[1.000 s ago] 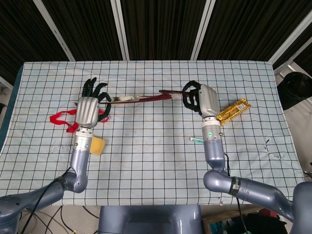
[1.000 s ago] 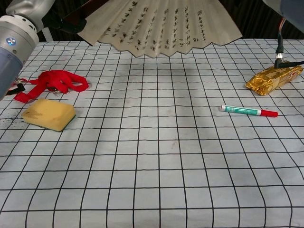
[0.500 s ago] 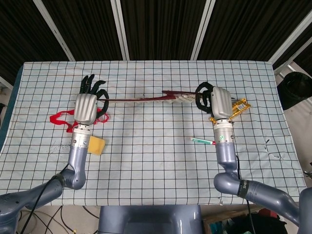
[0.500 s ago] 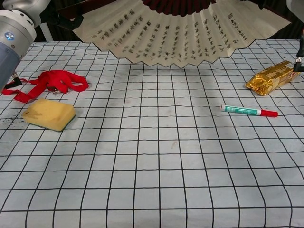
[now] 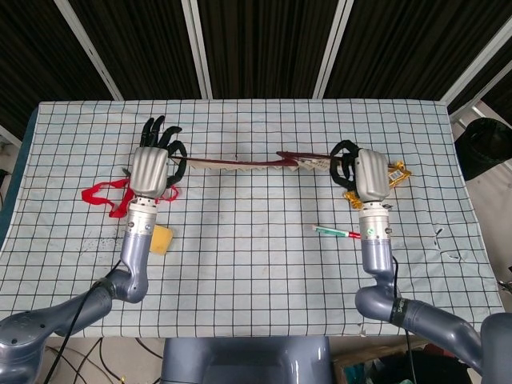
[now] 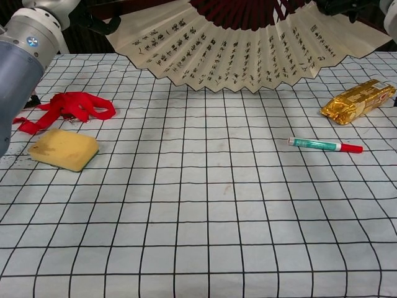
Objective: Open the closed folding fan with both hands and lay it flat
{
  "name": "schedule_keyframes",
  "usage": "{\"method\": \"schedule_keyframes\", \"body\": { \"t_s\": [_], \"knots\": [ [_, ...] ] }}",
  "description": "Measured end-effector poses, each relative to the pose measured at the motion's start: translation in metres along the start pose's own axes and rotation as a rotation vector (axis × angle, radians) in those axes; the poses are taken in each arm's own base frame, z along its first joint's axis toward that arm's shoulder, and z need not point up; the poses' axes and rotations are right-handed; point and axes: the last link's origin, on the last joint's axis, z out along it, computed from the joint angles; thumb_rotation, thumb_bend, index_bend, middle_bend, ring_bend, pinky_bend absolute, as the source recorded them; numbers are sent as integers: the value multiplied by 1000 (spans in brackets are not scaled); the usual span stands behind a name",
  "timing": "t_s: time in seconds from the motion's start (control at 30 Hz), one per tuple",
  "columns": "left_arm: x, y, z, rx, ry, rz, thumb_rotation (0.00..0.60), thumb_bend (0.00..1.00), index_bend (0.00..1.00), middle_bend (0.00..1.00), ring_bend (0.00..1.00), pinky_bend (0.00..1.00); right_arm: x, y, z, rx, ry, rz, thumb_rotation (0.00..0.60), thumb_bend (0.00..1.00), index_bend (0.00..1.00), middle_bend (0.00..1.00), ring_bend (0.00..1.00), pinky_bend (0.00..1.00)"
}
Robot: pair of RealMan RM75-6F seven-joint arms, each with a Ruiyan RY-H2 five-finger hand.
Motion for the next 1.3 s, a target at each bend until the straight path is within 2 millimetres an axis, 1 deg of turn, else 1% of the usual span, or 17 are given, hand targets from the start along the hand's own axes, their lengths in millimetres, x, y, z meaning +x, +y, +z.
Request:
{"method": "schedule_keyframes", "body": {
  "t_s": [0.23,0.5,0.6,0.67,0.77,0.83,0.87,0.93,1.03,1.1,1.13,1.3],
  "knots": [
    [-4,-6,-7,3,-11,7,600,405,699,245,0,0,0,10,-10,10,-2,-20,600,461,869,847,913,716],
    [-8,-5,-19,-15,-29,4,600,405,699,245,0,0,-2,20,-26,2,-15,-32,600,460,868,844,911,716],
    [-9,-6,-25,-13,-35,-2,600,404,699,245,0,0,-3,22,-32,0,-21,-37,600,460,868,832,897,715],
    [-9,-7,-29,-8,-37,-7,600,404,699,245,0,0,-3,24,-37,-2,-25,-40,600,456,847,811,880,714],
    [-8,-8,-33,-1,-37,-18,600,405,699,245,0,0,-4,26,-44,-3,-40,-57,600,398,642,747,837,703],
    [-7,-8,-36,2,-38,-23,600,405,699,245,0,0,-4,27,-48,-2,-53,-69,600,290,470,705,809,689],
    [-6,-8,-36,3,-38,-24,600,405,699,245,0,0,-5,28,-50,-1,-63,-78,600,249,413,694,802,685],
    [-5,-8,-39,4,-39,-28,600,404,699,245,0,0,-5,28,-54,3,-80,-96,600,148,257,668,788,677],
    [-4,-9,-42,4,-45,-25,600,404,699,245,0,0,-7,29,-60,6,-110,-130,600,95,105,654,781,676],
    [-4,-9,-43,3,-49,-24,600,405,699,245,0,0,-7,30,-65,2,-130,-142,600,83,53,646,777,676],
    [-4,-9,-44,2,-50,-25,600,404,699,245,0,0,-7,31,-67,-2,-137,-146,600,81,43,643,776,676],
    [-3,-10,-49,-2,-59,-25,600,405,699,245,0,0,-6,37,-79,-31,-170,-169,600,78,39,642,776,675]
  ]
}}
